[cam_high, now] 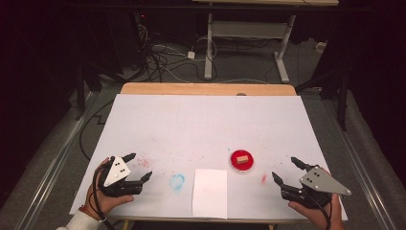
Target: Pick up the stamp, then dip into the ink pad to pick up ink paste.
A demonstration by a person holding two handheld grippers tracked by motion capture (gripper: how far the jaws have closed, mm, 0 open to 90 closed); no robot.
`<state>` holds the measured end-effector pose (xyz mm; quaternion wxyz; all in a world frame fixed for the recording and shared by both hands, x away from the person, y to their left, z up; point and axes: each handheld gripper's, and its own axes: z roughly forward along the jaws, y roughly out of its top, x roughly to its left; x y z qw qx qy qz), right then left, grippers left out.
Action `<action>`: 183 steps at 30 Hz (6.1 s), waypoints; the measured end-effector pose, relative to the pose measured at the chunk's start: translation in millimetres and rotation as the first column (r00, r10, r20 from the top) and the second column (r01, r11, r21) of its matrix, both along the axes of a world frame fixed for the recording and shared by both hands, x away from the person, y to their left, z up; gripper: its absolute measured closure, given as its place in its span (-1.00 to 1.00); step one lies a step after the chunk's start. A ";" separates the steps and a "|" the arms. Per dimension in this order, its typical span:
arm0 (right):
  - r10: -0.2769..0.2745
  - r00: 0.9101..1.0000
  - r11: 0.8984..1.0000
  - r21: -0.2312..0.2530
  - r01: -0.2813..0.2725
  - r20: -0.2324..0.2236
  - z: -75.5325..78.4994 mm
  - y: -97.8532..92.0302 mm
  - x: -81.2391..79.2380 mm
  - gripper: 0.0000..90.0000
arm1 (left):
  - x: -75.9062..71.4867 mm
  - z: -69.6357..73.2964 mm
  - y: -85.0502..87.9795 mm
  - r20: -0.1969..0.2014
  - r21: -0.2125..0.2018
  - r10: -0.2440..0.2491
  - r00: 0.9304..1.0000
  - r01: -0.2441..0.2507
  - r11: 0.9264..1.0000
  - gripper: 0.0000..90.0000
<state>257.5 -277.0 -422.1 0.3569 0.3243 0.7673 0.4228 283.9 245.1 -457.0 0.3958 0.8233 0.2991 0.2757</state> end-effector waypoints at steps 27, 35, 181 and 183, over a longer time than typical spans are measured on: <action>0.148 0.955 0.957 -0.207 -0.204 -0.258 7.1 22.8 50.2 -0.36 | 5.1 -10.1 -8.0 -0.075 0.030 -0.031 0.997 0.033 0.999 -0.58; 0.195 0.919 0.889 -0.335 -0.313 -0.343 10.6 51.1 79.3 -0.30 | 5.3 -11.1 -9.8 -0.087 0.041 -0.044 0.995 0.047 0.998 -0.58; 0.094 0.833 0.928 -0.256 -0.272 -0.545 -22.0 105.5 130.5 0.70 | 6.9 -17.8 -5.1 -0.144 0.072 -0.091 0.985 0.102 0.992 -0.61; 0.096 0.833 0.928 -0.253 -0.273 -0.544 -22.4 105.2 130.5 0.70 | 6.9 -17.9 -5.3 -0.146 0.073 -0.092 0.985 0.103 0.992 -0.61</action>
